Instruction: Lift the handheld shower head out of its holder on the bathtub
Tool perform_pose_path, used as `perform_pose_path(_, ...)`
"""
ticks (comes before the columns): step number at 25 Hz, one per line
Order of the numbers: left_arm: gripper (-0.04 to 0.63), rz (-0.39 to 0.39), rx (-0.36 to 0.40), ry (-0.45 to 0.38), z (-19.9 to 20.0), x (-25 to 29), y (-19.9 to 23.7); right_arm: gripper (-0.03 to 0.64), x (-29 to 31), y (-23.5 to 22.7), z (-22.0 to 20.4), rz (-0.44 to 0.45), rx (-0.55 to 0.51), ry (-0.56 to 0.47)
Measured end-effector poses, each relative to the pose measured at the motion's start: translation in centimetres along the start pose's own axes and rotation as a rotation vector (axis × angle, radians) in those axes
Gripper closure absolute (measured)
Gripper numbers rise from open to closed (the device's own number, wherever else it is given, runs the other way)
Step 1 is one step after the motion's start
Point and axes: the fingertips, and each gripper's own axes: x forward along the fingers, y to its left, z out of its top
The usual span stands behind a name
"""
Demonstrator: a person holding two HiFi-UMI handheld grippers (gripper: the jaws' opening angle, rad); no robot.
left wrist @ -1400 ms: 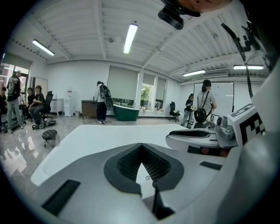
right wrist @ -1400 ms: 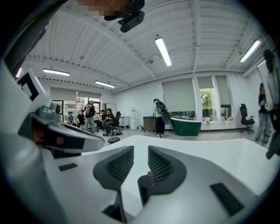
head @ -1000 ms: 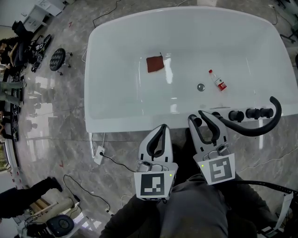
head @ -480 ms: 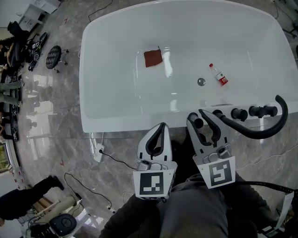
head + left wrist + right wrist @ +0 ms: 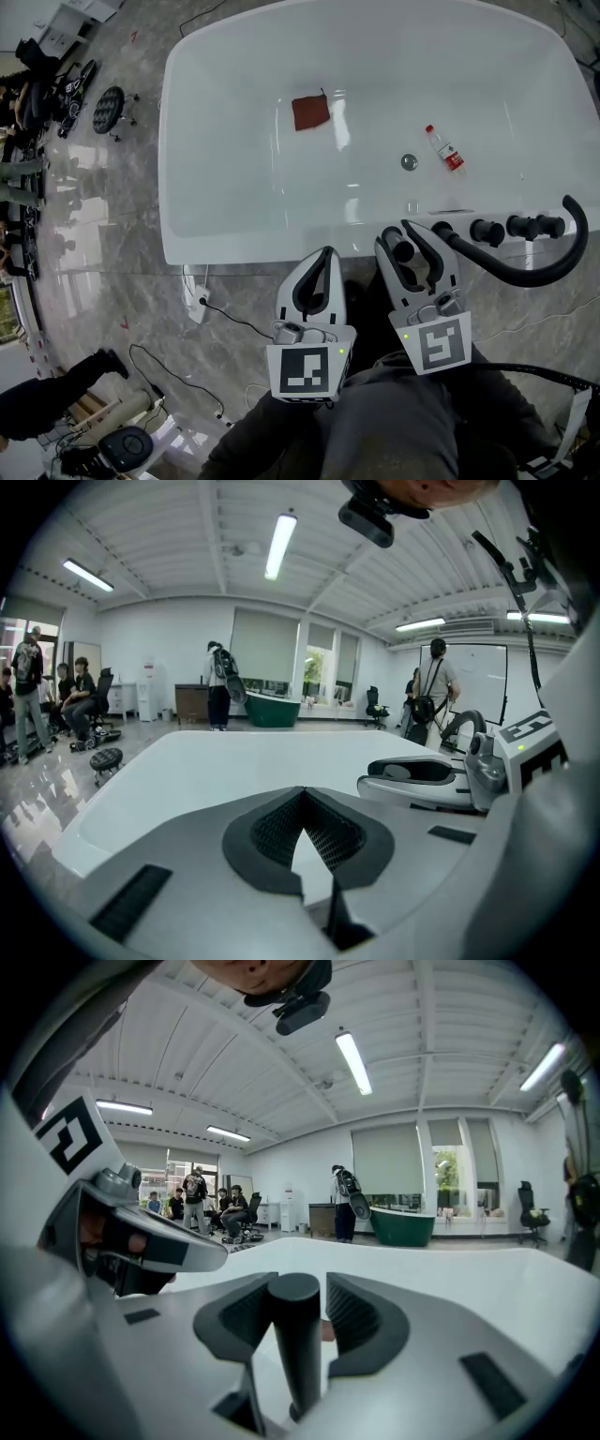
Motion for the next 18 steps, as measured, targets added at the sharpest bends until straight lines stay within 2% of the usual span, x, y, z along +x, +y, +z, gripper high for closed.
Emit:
perform_pose_path(10, 0.592, -0.002, 0.024, 0.039, -2.2, 0.8, 0.3, 0.471, 1.0, 0.3, -4.8, -0.002, 0.048, 0.068)
perform_pose_path(18, 0.592, -0.003, 0.028, 0.057, -1.9, 0.9, 0.1, 0.477, 1.0, -0.1, -5.2, -0.007, 0.02, 0.082)
